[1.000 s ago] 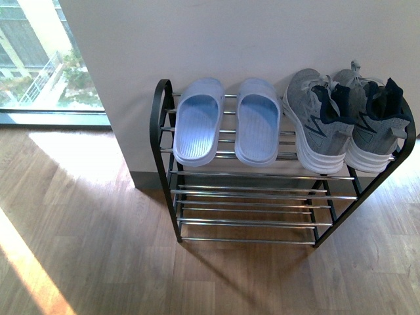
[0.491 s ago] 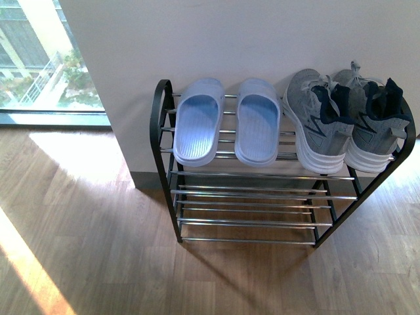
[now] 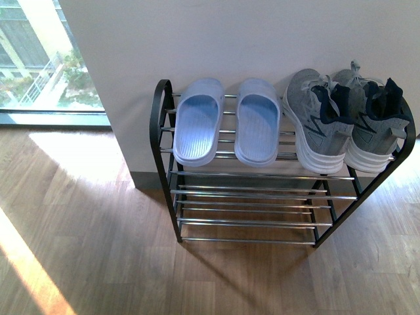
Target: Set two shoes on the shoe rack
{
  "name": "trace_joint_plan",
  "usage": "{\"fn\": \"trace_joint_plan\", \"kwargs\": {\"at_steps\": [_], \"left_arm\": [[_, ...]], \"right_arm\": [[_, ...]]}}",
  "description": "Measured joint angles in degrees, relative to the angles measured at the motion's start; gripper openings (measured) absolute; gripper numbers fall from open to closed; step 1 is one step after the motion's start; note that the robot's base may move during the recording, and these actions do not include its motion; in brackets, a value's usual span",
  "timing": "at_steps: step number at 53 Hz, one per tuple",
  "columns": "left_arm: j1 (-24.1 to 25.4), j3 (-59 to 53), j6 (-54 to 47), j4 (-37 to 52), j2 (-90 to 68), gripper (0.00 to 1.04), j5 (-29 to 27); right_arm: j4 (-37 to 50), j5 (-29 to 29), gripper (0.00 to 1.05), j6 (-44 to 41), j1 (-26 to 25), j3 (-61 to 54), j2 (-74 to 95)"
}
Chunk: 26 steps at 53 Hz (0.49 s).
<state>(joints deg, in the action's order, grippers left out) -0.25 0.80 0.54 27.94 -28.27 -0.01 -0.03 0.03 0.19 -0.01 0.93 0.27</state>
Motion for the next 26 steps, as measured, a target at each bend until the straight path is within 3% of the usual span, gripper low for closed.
{"fn": "trace_joint_plan", "kwargs": {"at_steps": [26], "left_arm": [[0.0,-0.02,0.0,-13.4,13.84,0.01,0.0]], "right_arm": [[0.0,0.0,0.96,0.0,0.0,0.0,0.0]]}}
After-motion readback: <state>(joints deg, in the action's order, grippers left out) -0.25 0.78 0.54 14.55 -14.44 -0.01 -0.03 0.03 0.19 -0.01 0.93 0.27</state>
